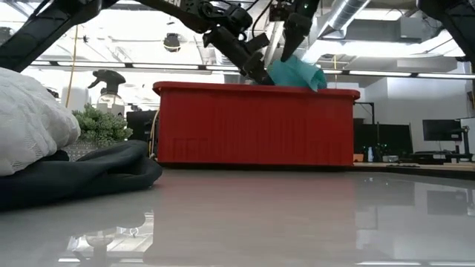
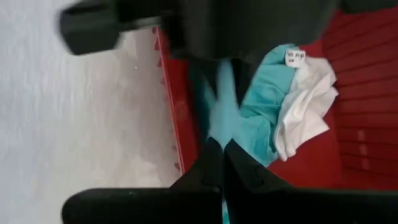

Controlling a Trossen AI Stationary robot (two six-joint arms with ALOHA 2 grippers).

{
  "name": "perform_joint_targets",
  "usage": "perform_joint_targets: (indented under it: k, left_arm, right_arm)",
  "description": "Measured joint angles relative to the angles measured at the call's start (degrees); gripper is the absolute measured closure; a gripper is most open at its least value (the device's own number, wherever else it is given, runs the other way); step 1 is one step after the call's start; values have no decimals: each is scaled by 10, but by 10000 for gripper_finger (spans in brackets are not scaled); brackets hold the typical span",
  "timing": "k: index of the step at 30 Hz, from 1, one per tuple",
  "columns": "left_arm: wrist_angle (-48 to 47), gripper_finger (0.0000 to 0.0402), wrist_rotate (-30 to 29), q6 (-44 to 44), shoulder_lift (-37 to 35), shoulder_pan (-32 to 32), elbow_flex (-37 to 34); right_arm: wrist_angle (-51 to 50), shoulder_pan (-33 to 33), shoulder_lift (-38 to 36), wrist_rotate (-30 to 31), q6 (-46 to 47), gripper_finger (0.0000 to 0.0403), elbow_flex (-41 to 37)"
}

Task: Fold Laundry from Bin
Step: Fold the blue shorts

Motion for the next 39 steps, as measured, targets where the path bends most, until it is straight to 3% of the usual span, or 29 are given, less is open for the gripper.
perform_joint_targets:
  k: [5, 10, 13, 18, 21, 26, 31, 34, 39]
  left_arm:
    - [-18, 398, -71, 0, -1, 0, 55]
    - [-89, 400, -139, -1, -1, 0, 178]
    - [-66, 401, -166, 7, -58, 0, 144]
    - [-61, 401, -158, -4, -138, -14, 164]
    - [-66, 401, -85, -81, -182, -24, 174]
    - [-63, 401, 110, -208, -239, -54, 174]
    - [-32, 401, 285, -346, -269, -107, 173]
    - [-10, 401, 335, -395, -278, -143, 173]
    - [-22, 401, 348, -427, -273, -209, 173]
  right_arm:
    - [22, 3, -13, 19, 13, 363, 0]
    - [26, -4, -42, 172, 42, 287, 0]
    - [27, -19, -74, 233, 42, 239, 0]
    - [79, -61, -131, 248, 73, 182, 0]
    - [111, -85, -153, 231, 109, 170, 0]
    - [125, -109, -164, 160, 122, 172, 0]
    - [125, -111, -158, 141, 119, 178, -4]
    - [122, -111, -150, 134, 119, 179, -5]
    - [112, -104, -137, 103, 119, 179, -5]
